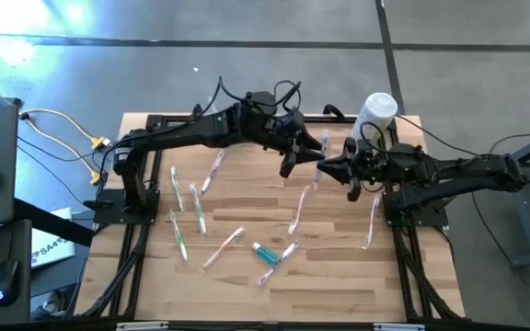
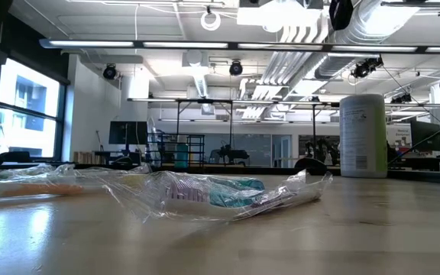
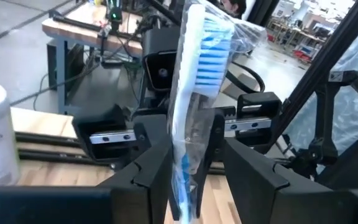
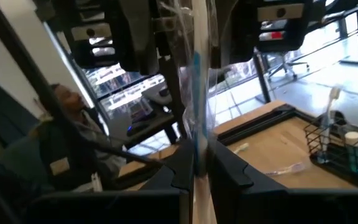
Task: Pick & Place toothbrushing station
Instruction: Put the blue toothbrush into the black wire organizer
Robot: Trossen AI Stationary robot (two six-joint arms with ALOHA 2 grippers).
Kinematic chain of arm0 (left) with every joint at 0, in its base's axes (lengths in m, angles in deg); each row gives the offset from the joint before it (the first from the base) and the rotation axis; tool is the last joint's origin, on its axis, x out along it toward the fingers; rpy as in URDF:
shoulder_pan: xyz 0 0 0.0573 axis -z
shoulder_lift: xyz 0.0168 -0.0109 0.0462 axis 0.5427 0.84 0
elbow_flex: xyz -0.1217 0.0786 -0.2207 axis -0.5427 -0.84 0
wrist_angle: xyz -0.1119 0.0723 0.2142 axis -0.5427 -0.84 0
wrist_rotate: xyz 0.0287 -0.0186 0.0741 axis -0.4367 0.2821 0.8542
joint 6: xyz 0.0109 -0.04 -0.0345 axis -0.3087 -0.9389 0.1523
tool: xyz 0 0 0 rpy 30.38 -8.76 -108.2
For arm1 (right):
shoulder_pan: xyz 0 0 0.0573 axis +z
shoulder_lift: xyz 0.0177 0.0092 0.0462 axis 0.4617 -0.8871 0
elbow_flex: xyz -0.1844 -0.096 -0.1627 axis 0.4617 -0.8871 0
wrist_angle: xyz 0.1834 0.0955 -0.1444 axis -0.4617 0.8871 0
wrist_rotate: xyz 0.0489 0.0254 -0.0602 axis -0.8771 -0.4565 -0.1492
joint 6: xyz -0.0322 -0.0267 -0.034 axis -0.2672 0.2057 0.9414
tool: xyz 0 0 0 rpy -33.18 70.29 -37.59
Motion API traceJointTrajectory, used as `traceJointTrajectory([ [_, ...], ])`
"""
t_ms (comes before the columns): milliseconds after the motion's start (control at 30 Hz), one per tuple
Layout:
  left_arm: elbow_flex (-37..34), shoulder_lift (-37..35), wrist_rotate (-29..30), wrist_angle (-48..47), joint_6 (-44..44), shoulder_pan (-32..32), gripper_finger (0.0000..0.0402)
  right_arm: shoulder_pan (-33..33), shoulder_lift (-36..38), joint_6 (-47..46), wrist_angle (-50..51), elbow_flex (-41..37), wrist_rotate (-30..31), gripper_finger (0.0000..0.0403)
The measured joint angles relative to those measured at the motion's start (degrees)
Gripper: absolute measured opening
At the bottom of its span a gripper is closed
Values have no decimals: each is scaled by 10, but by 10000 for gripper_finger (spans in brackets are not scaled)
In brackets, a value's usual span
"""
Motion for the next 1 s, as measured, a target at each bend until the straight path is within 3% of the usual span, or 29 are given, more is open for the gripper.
traceJointTrajectory([
  [367,0,10,12,-4,-3,15,131,0,0,7,26,0,-30,17],
  [467,0,9,16,-5,2,17,101,0,0,9,29,0,-33,17],
  [600,0,9,20,-6,7,17,30,0,0,9,30,0,-43,20],
  [1000,0,5,21,-27,4,18,13,0,13,17,63,0,-75,144],
])
